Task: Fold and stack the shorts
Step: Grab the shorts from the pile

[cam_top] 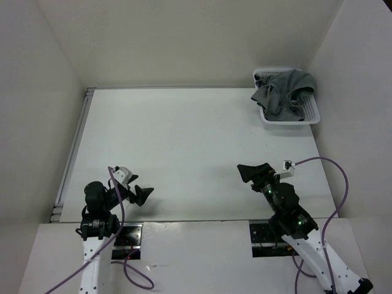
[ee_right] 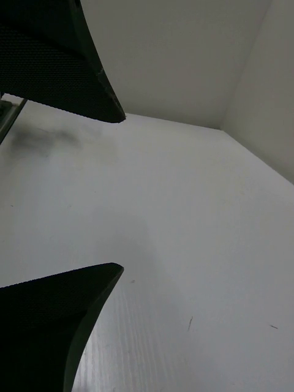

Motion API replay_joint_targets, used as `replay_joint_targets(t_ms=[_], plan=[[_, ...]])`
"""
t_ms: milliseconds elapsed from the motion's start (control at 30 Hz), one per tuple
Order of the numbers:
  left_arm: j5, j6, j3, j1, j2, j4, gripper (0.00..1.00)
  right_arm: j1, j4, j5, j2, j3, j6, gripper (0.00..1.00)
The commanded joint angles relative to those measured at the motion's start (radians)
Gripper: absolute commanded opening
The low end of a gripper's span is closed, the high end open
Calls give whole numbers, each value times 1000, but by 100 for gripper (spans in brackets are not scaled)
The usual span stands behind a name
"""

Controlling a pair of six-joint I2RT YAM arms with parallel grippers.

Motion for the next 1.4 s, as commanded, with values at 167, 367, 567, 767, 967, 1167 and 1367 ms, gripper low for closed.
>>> replay_joint_targets(t_ms=[167,367,567,767,967,1167,1367], plan=[[166,4,-8,-2,-27,-37,100,48,-31,101,-19,45,48,100],[176,4,-8,-2,-27,-28,100,26,51,-5,-19,36,-78,100],[139,4,-29,-2,-27,123,100,26,241,183,2,105,-179,100],[-63,4,33,-31,205,597,100,17,238,332,613,502,-442,100],[-291,4,678,-70,1049,234,100,-160,111,468,1222,1011,-555,100],[-274,4,1096,-88,1445,1,100,-604,150,38,1460,1274,-524,100],[-275,4,1146,-153,1551,-28,100,-578,88,253,1736,1505,-741,100]])
